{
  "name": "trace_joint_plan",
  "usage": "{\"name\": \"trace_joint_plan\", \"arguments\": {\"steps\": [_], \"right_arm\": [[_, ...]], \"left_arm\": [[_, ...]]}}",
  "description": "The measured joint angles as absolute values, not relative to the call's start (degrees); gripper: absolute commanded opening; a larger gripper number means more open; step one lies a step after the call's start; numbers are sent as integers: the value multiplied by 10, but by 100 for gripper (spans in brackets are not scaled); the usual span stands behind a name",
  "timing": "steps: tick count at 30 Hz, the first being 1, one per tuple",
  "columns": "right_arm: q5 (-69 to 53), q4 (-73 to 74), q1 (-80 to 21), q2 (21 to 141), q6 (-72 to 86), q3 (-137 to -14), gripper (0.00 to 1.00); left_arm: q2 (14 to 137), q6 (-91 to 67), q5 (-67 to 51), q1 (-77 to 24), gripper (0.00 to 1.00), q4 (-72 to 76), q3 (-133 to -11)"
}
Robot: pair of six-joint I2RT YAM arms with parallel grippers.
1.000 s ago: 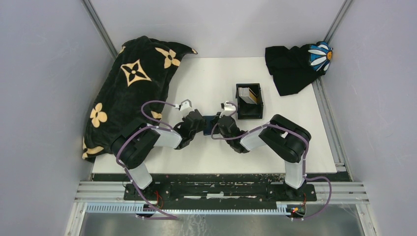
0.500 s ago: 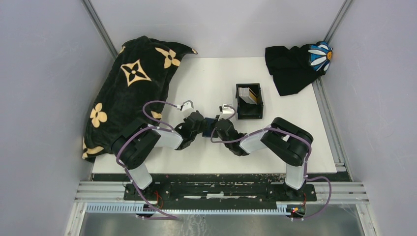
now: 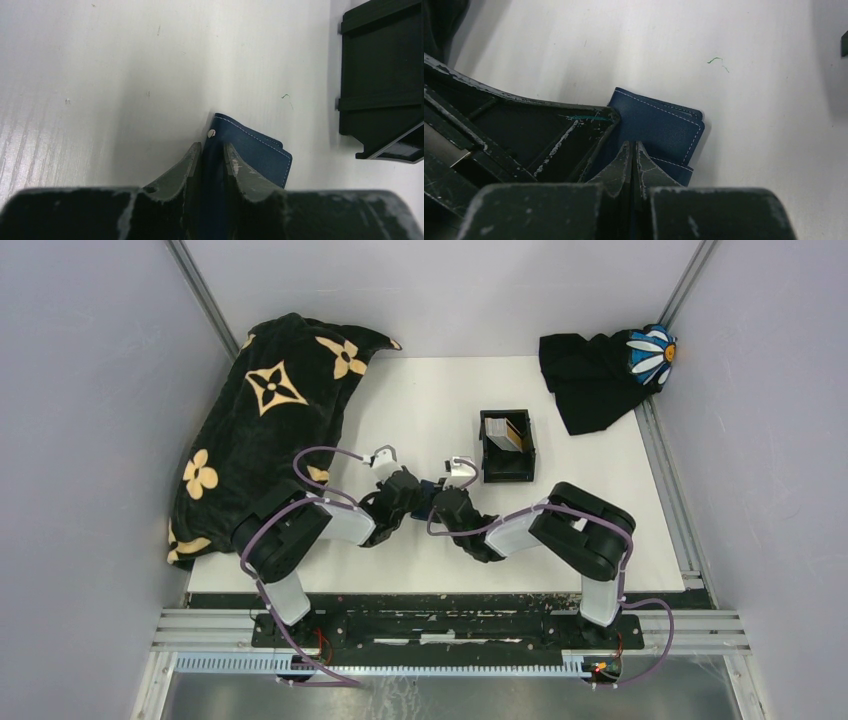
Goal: Put the credit cards into the card holder
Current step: Close the card holder at the center of the board.
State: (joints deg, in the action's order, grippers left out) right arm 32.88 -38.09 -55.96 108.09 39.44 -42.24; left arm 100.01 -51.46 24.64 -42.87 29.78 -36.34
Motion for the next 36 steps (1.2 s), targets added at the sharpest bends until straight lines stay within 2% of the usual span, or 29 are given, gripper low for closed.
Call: {"name": "trace_joint_plan", "arguments": {"steps": [24, 36], "right_arm": [[456, -429, -612, 1126, 431, -423, 1], [502, -548, -637, 1181, 503, -404, 1]], "left_arm": [[1027, -574, 302, -450, 3, 372, -343], [1032, -604, 319, -455, 3, 410, -321]]}}
